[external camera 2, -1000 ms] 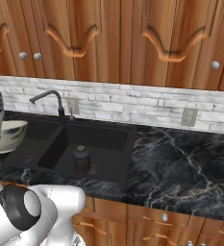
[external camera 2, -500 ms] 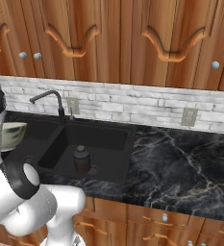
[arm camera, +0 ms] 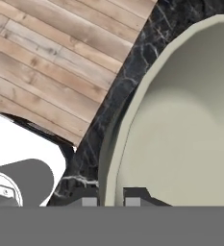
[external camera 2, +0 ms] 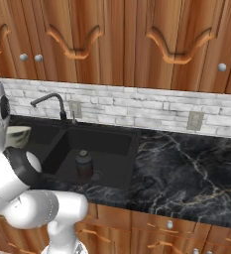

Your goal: Place the bowl in the left basin and the jug in the right basin of the sink.

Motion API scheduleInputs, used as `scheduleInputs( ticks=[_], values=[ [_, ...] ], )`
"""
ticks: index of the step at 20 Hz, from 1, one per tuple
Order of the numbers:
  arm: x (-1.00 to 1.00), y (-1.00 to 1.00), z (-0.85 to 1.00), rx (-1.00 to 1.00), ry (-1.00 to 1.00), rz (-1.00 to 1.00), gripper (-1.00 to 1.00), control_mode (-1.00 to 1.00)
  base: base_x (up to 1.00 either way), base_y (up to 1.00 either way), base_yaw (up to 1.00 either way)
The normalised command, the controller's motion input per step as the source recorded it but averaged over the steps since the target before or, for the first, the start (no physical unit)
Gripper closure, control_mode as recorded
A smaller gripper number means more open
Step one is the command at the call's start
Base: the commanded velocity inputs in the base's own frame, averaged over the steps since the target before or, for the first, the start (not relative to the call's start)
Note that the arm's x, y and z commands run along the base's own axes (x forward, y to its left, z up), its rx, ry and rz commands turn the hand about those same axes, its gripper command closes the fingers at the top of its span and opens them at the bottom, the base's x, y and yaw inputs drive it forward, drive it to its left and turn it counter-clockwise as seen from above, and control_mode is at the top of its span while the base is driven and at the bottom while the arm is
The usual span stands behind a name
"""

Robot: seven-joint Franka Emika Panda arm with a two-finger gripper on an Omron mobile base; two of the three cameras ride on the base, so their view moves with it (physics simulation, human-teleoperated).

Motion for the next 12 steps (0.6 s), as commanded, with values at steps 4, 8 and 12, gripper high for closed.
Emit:
scheduleInputs(
  ticks=[4,8,12],
  values=[
    [0.33,0.16,-0.28,0.00,-0.08,-0.05,1.00,-1.00,0.00,0.00,0.00],
    [0.34,0.19,-0.32,0.00,-0.05,-0.05,1.00,-1.00,0.00,0.00,0.00],
    [0.36,0.18,-0.33,0.00,-0.01,-0.04,1.00,-1.00,0.00,0.00,0.00]
  ],
)
